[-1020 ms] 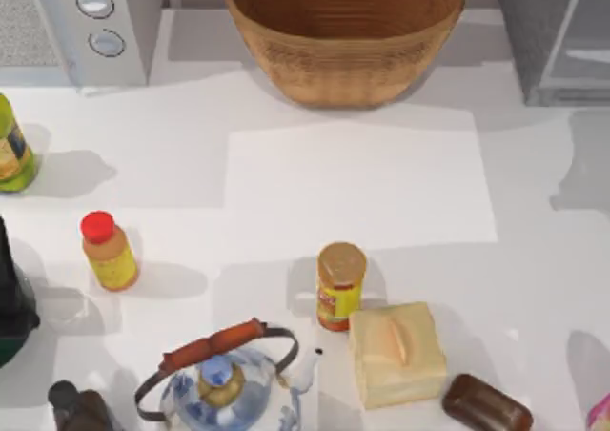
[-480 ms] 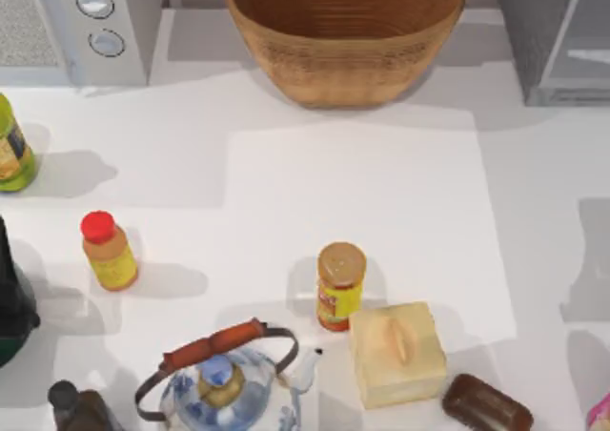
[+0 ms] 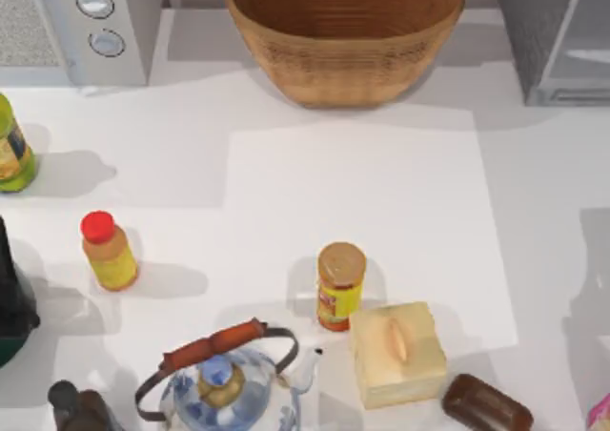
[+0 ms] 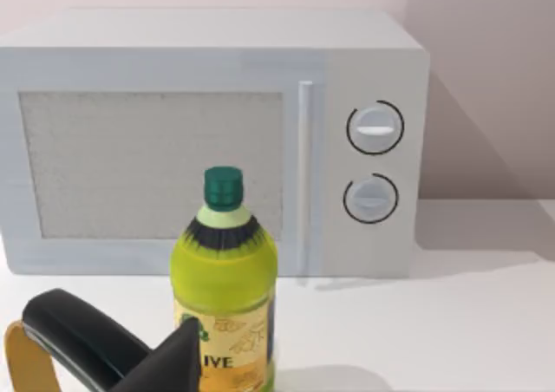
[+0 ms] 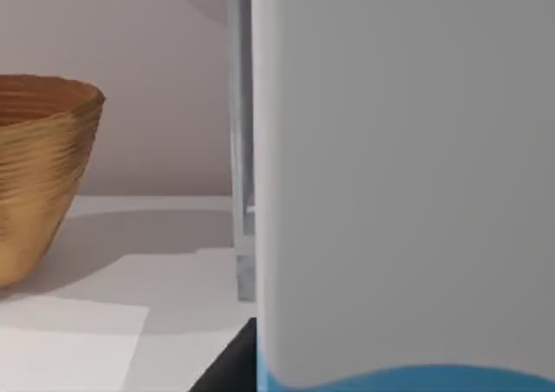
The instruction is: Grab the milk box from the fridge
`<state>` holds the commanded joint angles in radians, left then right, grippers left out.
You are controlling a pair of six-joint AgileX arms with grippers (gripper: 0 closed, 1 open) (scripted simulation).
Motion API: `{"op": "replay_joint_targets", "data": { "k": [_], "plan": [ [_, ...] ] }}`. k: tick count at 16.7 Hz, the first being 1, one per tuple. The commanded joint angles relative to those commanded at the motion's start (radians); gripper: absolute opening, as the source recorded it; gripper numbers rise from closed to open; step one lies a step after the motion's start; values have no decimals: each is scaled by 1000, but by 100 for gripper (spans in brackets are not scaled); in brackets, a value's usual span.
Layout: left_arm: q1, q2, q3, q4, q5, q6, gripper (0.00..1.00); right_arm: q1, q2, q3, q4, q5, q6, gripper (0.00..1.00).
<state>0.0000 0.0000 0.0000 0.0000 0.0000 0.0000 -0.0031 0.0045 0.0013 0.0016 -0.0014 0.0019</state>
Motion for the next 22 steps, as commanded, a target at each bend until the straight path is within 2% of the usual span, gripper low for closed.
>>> {"op": "replay_joint_targets", "data": {
  "k": [4, 8, 22],
  "plan": [
    [0, 0, 0, 0, 0, 0, 100, 25, 62, 30, 43, -1, 1, 0],
    [0, 0, 0, 0, 0, 0, 100, 113, 289, 129, 189, -4, 4, 0],
    [0, 0, 0, 0, 0, 0, 100, 584, 1629, 663, 970, -16, 8, 0]
  ]
}}
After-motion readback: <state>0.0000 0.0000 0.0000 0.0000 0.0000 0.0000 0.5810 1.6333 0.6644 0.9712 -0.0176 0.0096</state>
